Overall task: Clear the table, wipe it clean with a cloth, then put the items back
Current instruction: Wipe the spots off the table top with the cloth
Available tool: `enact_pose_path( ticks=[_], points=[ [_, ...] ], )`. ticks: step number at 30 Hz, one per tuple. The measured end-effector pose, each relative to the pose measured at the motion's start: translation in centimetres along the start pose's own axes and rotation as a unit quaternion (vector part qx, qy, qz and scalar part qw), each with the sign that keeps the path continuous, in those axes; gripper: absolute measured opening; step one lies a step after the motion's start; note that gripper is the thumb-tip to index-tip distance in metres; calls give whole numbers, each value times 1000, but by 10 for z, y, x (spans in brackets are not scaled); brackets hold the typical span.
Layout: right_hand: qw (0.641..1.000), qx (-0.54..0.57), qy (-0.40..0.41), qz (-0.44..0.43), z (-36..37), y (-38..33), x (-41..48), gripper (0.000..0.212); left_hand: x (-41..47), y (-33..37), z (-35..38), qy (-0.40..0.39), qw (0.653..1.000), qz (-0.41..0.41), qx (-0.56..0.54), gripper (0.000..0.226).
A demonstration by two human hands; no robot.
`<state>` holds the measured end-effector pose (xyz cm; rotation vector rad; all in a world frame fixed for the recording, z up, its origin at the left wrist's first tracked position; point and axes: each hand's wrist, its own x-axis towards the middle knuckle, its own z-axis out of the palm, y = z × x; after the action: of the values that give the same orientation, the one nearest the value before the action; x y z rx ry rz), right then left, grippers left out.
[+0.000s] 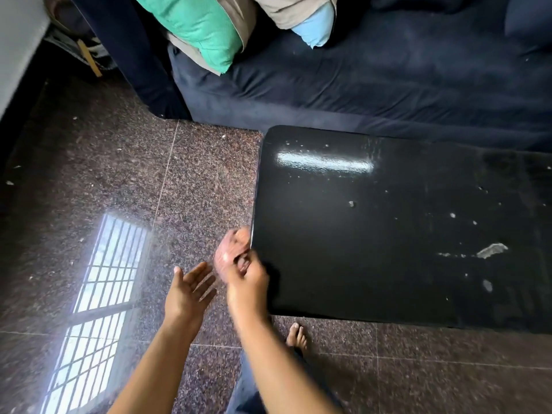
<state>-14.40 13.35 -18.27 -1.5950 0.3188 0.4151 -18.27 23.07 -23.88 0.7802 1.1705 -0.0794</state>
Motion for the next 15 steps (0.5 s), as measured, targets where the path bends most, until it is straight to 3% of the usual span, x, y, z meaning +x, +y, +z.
enact_pose_path(
  ticks=[3,5,6,8,9,10,11,13,15],
  points=[
    [990,-114,-2,-85,-25,-51,73,32,-1,7,19,-5,1000,-8,0,58],
    [933,-312,-84,-159,-38,-77,124,38,-1,8,29,-9,1000,-14,-2,58],
    [875,-414,-158,-196,-38,-86,142,39,1,9,30,-2,1000,-9,-5,58],
    [707,-578,-316,-259,-30,-89,157,33,1,10,29,25,1000,0,-18,57],
    [622,-628,-370,-286,-23,-83,157,30,2,11,25,42,999,4,-29,57],
    [560,-659,-396,-309,-20,-75,149,28,3,10,21,58,998,7,-37,57],
    [538,-670,-403,-316,-16,-66,139,27,3,11,17,72,996,11,-45,58],
    [554,-659,-414,-295,-15,-47,110,27,4,13,8,98,993,24,-56,57],
    [547,-650,-456,-266,-14,-31,74,23,4,18,2,113,991,31,-68,54]
  ],
)
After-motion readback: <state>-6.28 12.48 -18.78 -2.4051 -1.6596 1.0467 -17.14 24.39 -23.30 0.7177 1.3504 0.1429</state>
